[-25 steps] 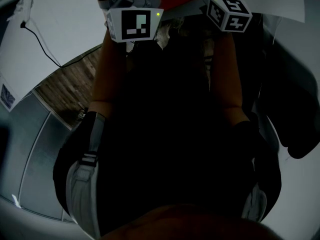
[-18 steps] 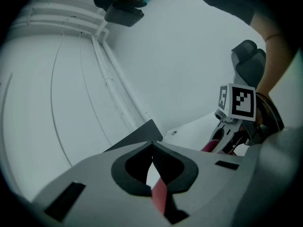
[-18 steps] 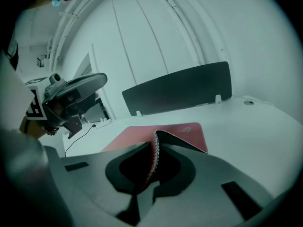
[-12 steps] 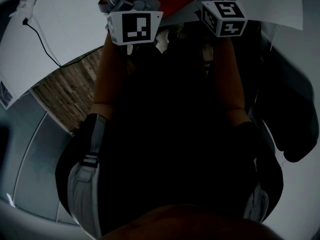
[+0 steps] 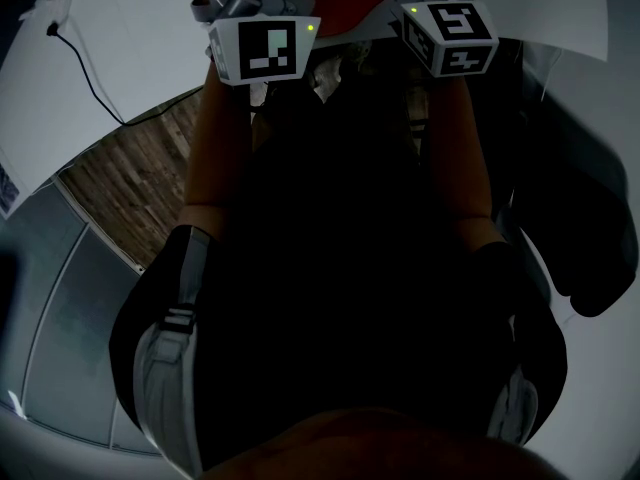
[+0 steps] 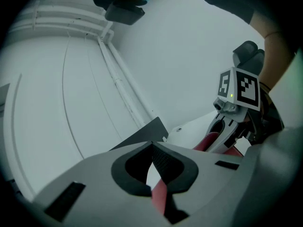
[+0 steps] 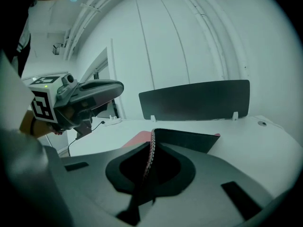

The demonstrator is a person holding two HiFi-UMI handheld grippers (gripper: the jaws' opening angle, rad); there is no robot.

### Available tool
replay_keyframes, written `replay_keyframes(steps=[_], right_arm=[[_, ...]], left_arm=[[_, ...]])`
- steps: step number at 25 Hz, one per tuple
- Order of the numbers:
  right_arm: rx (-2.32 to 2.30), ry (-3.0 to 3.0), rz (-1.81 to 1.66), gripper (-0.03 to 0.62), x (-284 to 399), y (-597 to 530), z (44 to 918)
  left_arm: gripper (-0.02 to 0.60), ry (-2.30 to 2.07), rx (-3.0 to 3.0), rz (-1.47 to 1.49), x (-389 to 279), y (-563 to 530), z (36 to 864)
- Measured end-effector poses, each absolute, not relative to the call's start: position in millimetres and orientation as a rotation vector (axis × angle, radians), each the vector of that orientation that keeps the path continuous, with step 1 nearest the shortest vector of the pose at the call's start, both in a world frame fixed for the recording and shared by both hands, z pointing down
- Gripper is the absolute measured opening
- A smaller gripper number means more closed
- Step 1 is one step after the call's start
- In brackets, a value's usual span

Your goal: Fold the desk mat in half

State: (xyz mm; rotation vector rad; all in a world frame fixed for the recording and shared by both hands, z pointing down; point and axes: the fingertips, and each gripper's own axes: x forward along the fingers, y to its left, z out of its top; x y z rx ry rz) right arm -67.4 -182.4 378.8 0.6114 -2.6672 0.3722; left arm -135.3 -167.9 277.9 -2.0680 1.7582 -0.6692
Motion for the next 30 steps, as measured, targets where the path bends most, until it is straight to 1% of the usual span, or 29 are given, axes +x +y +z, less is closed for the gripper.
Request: replay_keyframes(steps=[18,30], right_arm=[[0.509,-2.678,0.217,0.040,-142,-123,354],[0.327,-2.675,0.202,0.040,-208,-64,363]], left_arm=[[0.008,1.849,-1.998,-0.645,-212,-112,262],[0.008,1.912,-1.962,-0.666,-266,-76,262]])
